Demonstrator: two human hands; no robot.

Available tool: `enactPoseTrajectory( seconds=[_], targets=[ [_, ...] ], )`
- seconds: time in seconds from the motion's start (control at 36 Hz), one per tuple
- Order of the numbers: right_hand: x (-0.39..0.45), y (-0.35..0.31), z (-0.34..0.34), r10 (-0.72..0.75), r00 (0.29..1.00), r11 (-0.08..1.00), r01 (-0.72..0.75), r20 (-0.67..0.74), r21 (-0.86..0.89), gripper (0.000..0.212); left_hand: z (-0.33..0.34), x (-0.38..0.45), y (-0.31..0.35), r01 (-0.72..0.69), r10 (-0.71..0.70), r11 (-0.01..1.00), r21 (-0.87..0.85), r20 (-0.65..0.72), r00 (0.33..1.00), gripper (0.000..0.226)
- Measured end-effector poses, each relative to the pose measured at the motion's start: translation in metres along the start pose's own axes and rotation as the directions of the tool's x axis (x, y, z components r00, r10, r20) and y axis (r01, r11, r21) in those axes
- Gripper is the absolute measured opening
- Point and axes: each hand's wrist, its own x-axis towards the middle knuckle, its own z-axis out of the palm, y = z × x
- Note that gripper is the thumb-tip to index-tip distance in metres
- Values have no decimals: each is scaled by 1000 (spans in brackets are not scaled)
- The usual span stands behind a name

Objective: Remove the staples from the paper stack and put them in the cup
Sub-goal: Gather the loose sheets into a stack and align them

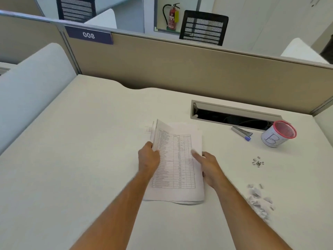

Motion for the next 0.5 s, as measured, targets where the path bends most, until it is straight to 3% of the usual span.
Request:
enactPoseTrajectory(
  seconds=[0.03,0.11,0.22,0.33,0.5],
  targets=[
    [2,3,-1,-28,1000,997,27,-11,-70,29,1,1,0,-4,4,1000,5,13,1000,12],
    [2,6,-2,-96,991,975,75,-93,-209,34,0,3,-3,-53,54,995,88,-15,998,19],
    [1,1,-11,-134,976,983,108,-171,-151,37,-7,7,-14,-149,183,945,292,-93,979,34],
    [5,-6,-17,-198,968,973,176,-154,-148,37,-14,17,-31,-194,237,863,466,-33,971,50],
    [11,-16,-1,-221,972,959,200,-87,-199,36,-11,15,-38,-217,174,845,489,132,976,64]
  ],
)
